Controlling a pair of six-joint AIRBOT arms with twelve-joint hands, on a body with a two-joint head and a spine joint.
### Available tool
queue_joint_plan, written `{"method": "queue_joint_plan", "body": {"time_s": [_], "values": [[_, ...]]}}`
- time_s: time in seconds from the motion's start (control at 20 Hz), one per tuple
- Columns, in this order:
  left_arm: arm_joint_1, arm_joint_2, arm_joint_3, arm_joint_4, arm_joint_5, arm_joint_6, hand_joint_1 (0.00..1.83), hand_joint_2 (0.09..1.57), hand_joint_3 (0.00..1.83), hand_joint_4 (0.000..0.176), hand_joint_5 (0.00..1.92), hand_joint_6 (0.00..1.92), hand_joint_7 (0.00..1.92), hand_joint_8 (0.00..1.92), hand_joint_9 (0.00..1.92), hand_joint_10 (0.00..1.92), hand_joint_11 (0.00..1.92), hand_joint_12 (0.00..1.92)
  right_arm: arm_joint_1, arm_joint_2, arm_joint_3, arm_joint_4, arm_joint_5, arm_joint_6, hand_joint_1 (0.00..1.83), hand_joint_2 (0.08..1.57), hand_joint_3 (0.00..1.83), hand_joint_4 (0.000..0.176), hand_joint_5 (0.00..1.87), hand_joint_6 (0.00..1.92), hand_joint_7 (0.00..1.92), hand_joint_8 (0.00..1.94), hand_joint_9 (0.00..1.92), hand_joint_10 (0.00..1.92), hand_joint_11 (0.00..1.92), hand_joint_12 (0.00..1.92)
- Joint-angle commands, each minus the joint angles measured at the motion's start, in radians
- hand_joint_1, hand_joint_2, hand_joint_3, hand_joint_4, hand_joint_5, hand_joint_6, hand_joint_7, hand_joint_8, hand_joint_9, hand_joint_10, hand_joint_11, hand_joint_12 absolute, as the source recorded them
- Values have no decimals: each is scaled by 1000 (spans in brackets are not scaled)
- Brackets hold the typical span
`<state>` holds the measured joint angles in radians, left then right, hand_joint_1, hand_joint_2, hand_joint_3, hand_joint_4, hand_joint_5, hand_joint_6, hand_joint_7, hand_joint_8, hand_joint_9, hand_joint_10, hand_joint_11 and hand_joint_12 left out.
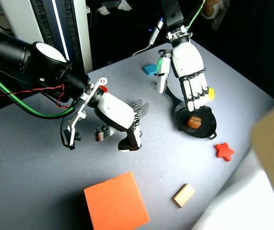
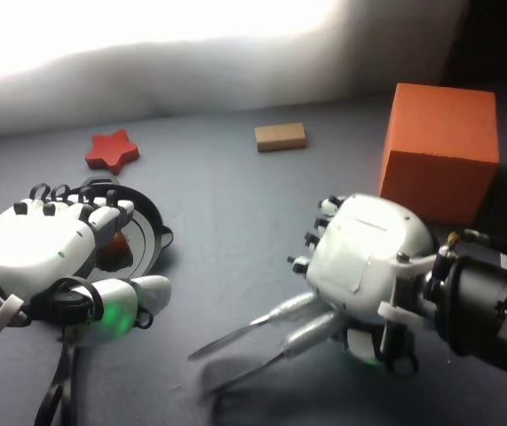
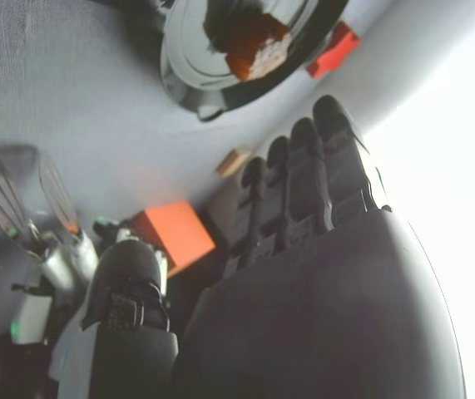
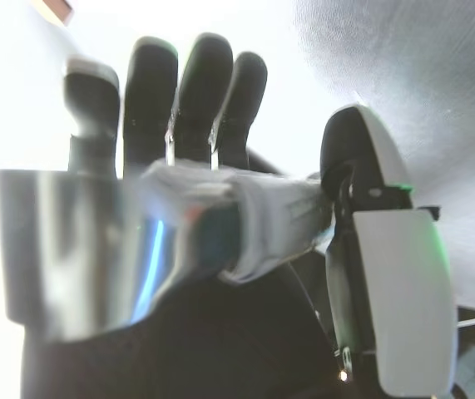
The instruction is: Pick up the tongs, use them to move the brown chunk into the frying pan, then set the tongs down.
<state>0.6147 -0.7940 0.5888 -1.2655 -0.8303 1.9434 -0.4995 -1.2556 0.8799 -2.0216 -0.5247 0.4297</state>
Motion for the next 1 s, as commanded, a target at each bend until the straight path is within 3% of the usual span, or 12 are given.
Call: {"method": "queue_joint_plan", "body": {"time_s": [0.0,0.05,0.1,0.15,0.2,0.25,0.3,0.45,0.7,0.85,0.9,0.95], "values": [[-8,5,3,56,-70,2,32,1316,0,4,112,8,106,6,83,12,0,314,-1,2,2,-76,-56,1,256,1302,0,0,227,600,427,340,304,680,30,1383],[-8,3,9,56,-70,2,35,1316,0,5,114,8,110,7,88,12,0,327,-17,1,2,-88,-60,1,232,1289,0,0,215,487,426,181,288,551,5,1299],[-8,3,11,56,-70,2,35,1316,0,5,114,8,110,7,88,12,0,327,-19,2,2,-88,-61,1,232,1289,0,0,215,487,426,181,288,551,5,1299],[-8,2,13,56,-70,2,15,1317,0,7,96,3,105,3,79,6,0,286,-22,2,2,-88,-63,1,151,1211,0,0,76,264,267,50,146,320,0,921],[-9,1,15,56,-70,2,15,1317,0,7,96,3,105,3,79,6,0,286,-25,4,2,-88,-65,1,151,1211,0,0,76,264,267,50,146,320,0,921],[-10,-1,17,56,-70,2,4,1313,0,7,86,0,102,0,89,6,0,317,-29,7,1,-88,-66,1,83,1076,0,0,1,10,62,3,35,88,0,146],[-10,-1,17,56,-70,2,23,1314,0,0,107,6,110,2,97,6,0,362,-32,10,0,-88,-68,1,115,1034,0,0,0,0,23,0,16,43,0,31],[-13,-1,15,56,-70,2,0,1321,1,0,110,3,84,0,64,0,0,266,-39,18,-10,-88,-81,-2,187,976,0,0,0,0,0,0,0,0,0,0],[-41,-5,9,56,-70,2,0,1320,0,8,94,1,83,1,65,2,0,282,-32,50,-57,-88,-94,-16,255,920,0,0,0,0,0,0,0,0,0,0],[-58,-13,1,51,-70,2,14,1324,1,12,97,4,91,4,67,2,0,228,-10,77,-90,-28,-98,-59,134,992,0,0,14,6,45,17,39,16,9,4],[-64,-14,-2,41,-70,2,34,1326,1,7,169,19,148,11,109,12,0,330,12,90,-102,67,-99,-112,139,1046,0,0,195,3,270,3,228,7,1,537],[-69,-15,-8,35,-69,2,66,1327,0,1,225,27,198,15,152,20,0,449,34,105,-113,145,-99,-158,179,1056,0,0,299,28,393,23,325,28,0,820]]}}
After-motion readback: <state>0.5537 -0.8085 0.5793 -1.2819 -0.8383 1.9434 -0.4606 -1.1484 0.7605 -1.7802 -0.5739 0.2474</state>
